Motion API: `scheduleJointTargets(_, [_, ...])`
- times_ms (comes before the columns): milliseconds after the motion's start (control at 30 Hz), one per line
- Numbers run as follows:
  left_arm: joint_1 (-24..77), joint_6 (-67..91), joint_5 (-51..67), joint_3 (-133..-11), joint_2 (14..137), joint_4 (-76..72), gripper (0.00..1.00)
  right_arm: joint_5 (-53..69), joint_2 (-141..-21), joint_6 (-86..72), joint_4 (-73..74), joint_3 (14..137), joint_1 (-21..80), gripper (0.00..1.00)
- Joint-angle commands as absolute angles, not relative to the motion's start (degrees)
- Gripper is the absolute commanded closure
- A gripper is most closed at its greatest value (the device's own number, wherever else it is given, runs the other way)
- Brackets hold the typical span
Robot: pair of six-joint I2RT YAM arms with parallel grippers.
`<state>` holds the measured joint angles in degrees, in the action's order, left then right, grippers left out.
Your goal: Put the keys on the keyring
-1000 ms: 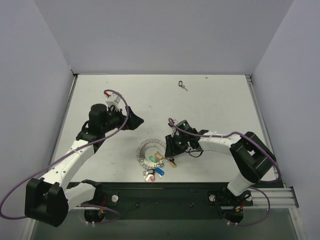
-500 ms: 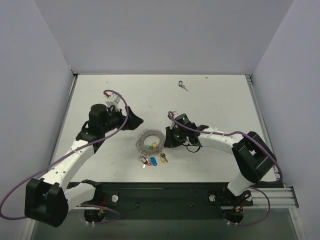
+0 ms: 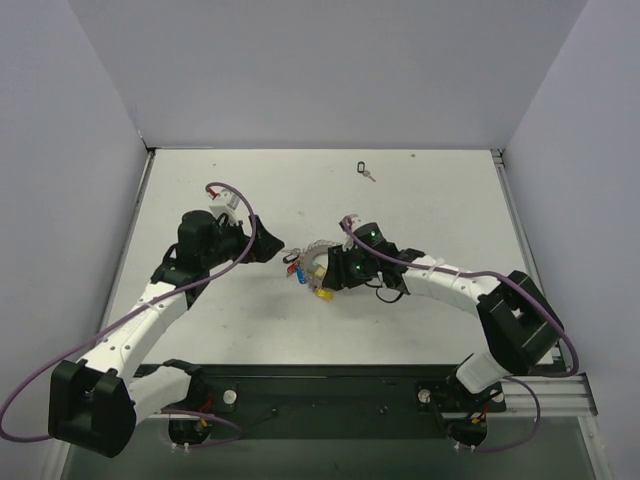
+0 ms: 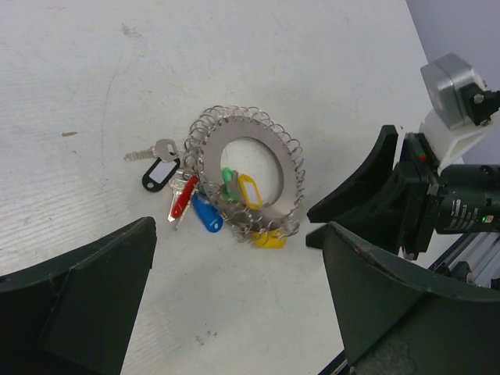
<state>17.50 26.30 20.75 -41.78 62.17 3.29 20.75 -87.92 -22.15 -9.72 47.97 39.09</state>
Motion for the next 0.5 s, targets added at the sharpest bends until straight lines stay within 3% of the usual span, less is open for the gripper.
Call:
scheduleJointTargets(0, [17.5, 26.0, 19.6, -41.8, 62.1, 2.5, 0.02, 22.4, -83.9, -23.1, -10.6, 44.9, 41.8, 0.48])
scheduleJointTargets(33, [17.5, 25.9, 19.7, -42.0, 62.5, 2.5, 0.03, 21.9, -83.0, -23.1, -10.8, 44.1, 41.9, 0.4])
scheduleJointTargets(133, [17.5, 26.0, 19.9, -42.3, 63.3, 2.5, 0.03, 19.1, -79.5, -22.6, -9.8, 44.1, 41.8, 0.3])
scheduleJointTargets(333, [17.6, 26.5, 20.5, -42.7, 65.6, 2.3, 0.03, 14.1, -77.2, -21.6, -5.8, 47.2, 40.2, 0.26])
scheduleJointTargets(467, [17.5, 26.5, 21.6, -43.5, 68.0, 2.5, 0.03, 17.7, -78.4, -24.3, -6.6, 48.2, 35.2, 0.26])
